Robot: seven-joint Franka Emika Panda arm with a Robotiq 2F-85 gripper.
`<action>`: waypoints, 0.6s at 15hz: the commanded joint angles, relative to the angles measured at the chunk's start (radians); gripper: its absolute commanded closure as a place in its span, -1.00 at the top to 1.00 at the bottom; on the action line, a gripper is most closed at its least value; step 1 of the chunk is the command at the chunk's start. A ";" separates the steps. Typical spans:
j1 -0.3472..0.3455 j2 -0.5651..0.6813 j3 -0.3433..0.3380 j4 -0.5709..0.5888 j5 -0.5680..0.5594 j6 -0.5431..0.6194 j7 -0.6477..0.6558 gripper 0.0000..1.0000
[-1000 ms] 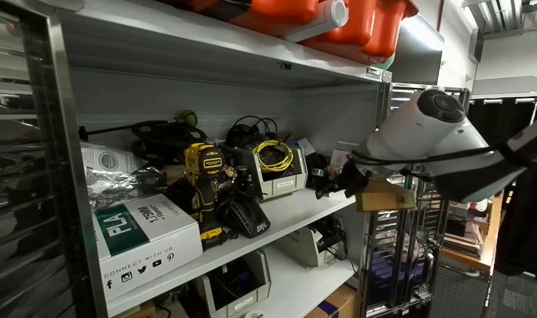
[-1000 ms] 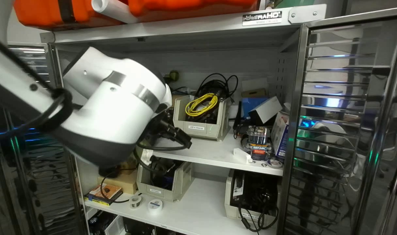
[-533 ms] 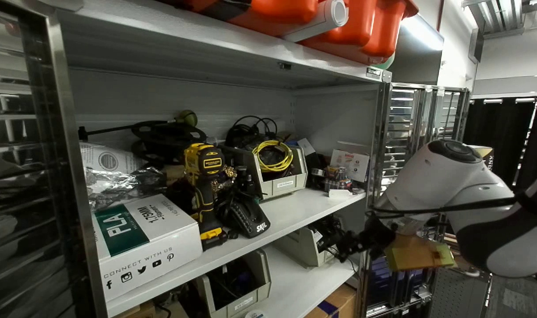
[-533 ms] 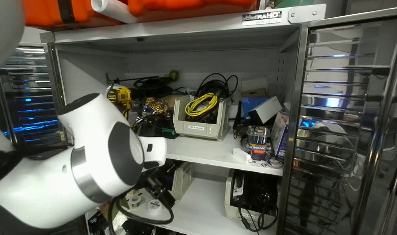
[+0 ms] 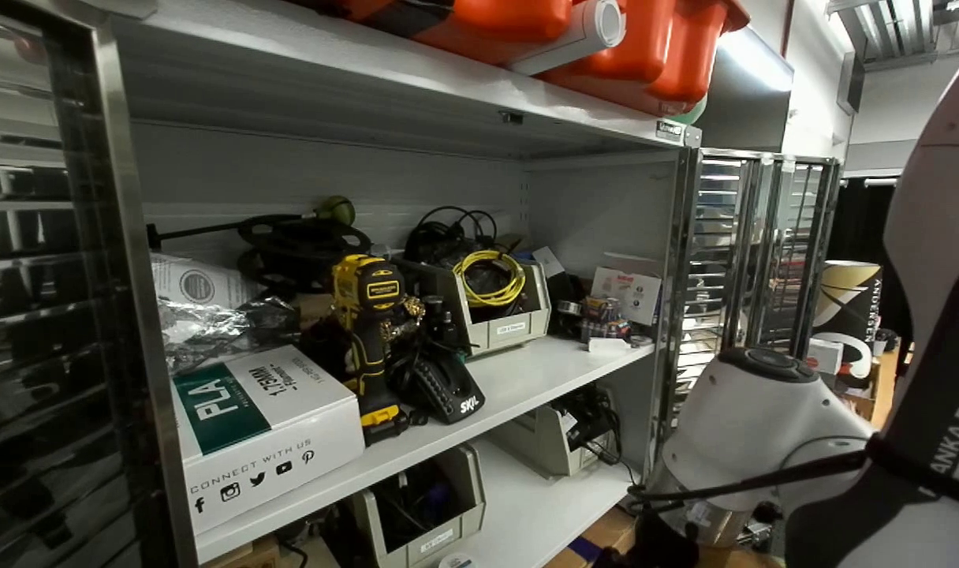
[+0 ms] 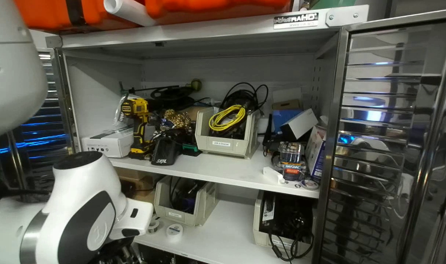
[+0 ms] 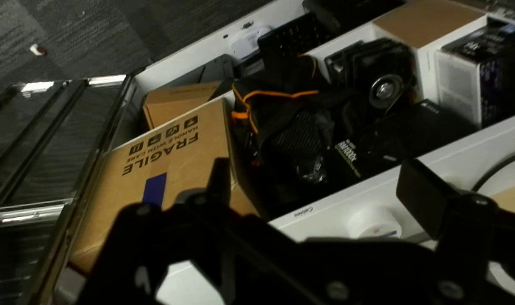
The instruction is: Pick the yellow cable and put it in the box
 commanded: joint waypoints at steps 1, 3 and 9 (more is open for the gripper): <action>-0.018 0.019 0.027 0.002 0.009 0.001 -0.008 1.00; -0.032 0.033 0.040 0.003 0.011 0.002 -0.016 1.00; -0.047 0.033 0.041 0.004 0.011 0.003 -0.025 1.00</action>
